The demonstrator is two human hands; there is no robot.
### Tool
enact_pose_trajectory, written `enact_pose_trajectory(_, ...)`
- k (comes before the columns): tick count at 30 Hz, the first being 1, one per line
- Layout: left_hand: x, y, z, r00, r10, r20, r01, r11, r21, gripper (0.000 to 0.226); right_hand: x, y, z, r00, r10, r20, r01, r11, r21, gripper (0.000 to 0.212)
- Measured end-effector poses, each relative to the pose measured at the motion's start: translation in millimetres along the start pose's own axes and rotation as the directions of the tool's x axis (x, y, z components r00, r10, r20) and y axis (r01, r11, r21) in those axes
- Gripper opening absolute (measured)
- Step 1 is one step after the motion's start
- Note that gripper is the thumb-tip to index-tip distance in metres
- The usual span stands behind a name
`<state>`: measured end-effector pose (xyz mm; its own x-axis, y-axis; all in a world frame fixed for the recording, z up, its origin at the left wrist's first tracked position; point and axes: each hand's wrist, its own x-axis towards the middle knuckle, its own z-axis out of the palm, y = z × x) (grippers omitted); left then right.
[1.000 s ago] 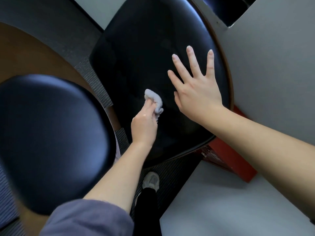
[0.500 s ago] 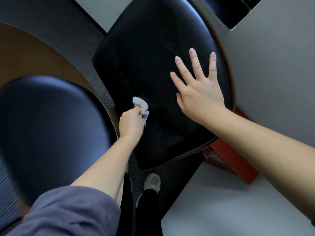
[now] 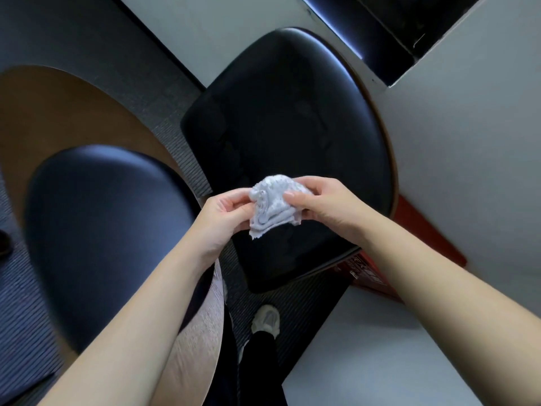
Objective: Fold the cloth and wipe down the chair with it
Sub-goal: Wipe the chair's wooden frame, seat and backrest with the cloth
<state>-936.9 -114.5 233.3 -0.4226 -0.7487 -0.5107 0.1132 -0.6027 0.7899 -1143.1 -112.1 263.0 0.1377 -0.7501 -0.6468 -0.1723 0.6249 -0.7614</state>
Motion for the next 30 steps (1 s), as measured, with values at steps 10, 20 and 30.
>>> enact_pose_trajectory(10, -2, -3, -22, 0.989, -0.103, -0.109, 0.101, 0.994, -0.029, 0.022, 16, -10, 35, 0.964, 0.104, -0.243, -0.081, 0.991, 0.103, 0.032)
enact_pose_trajectory(20, 52, -10, -87, 0.953, -0.074, -0.295, 0.102, 0.991, 0.081, 0.028, 100, -75, 73, 0.781, -0.354, -0.514, 0.222, 0.927, -0.301, 0.012)
enact_pose_trajectory(30, 153, 16, -122, 0.952, 0.069, -0.297, 0.067, 0.903, 0.425, 0.052, 222, -136, -22, 0.682, -0.345, 0.645, 0.371, -0.598, -0.711, 0.036)
